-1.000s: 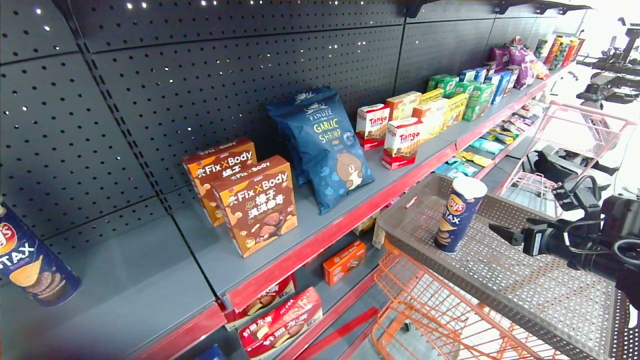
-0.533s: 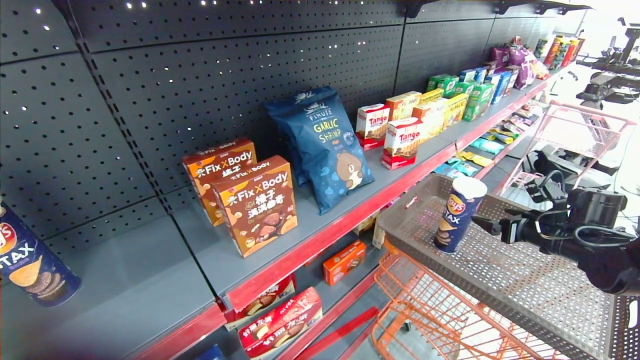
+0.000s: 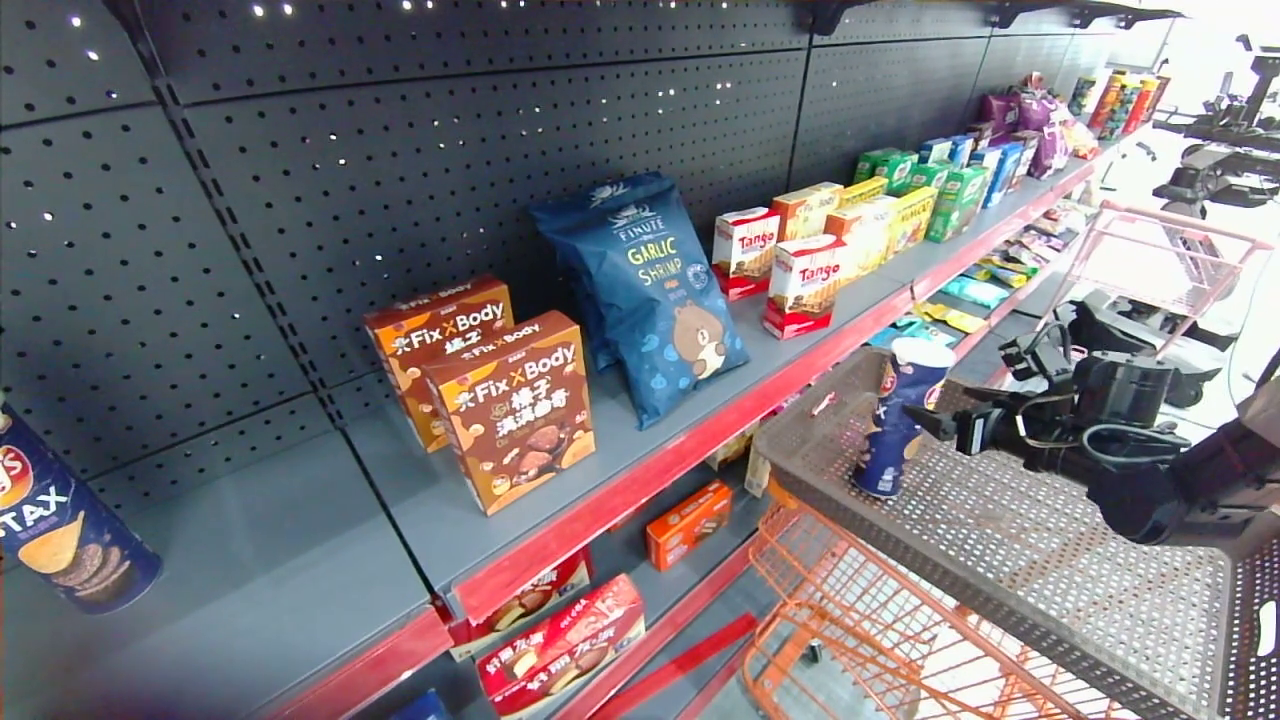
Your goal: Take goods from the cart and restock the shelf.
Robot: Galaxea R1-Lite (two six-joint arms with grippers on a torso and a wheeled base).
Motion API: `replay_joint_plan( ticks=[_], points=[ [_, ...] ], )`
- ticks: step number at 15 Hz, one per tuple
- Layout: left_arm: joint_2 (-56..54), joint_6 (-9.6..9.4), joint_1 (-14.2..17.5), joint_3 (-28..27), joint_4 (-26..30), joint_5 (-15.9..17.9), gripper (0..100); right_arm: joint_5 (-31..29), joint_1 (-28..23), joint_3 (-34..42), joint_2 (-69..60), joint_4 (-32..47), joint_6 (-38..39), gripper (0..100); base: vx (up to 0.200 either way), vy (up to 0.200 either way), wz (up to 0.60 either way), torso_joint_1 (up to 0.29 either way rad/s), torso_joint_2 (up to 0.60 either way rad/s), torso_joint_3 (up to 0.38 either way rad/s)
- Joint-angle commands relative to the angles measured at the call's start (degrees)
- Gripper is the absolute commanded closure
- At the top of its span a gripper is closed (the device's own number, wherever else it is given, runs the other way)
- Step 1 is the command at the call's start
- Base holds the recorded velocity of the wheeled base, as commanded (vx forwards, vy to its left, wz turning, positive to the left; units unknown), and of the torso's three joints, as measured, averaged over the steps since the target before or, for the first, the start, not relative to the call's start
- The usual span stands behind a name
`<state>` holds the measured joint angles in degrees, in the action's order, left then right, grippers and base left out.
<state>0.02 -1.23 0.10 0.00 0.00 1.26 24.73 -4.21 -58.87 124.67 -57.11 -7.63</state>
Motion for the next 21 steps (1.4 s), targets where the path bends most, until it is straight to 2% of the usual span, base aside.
replay_joint_plan(
  ticks=[1,2,3,20,21],
  points=[
    [-0.02,0.00,-0.01,0.00,0.00,-0.03,0,0.49,0.16,-0.28,0.75,-0.02,-0.02,0,0.000,0.000,0.00,0.000,0.00,0.000],
    [-0.02,0.00,-0.01,0.00,0.00,0.06,0,0.75,0.16,-0.28,0.75,-0.10,0.07,0,0.000,0.000,0.00,0.000,0.00,0.000],
    [-0.02,0.00,-0.01,0.00,0.00,0.06,0,1.46,0.16,-0.46,0.75,-0.10,0.07,100,0.000,0.000,0.00,0.000,0.00,0.000],
    [-0.02,0.00,-0.01,0.00,0.00,0.06,0,1.11,0.78,10.97,-11.56,-0.46,0.07,100,0.000,0.000,0.00,0.000,0.00,0.000],
    [-0.02,0.00,-0.01,0.00,0.00,-0.03,0,1.11,0.78,11.14,-11.56,-0.54,0.07,0,0.000,0.000,0.00,0.000,0.00,0.000]
  ],
)
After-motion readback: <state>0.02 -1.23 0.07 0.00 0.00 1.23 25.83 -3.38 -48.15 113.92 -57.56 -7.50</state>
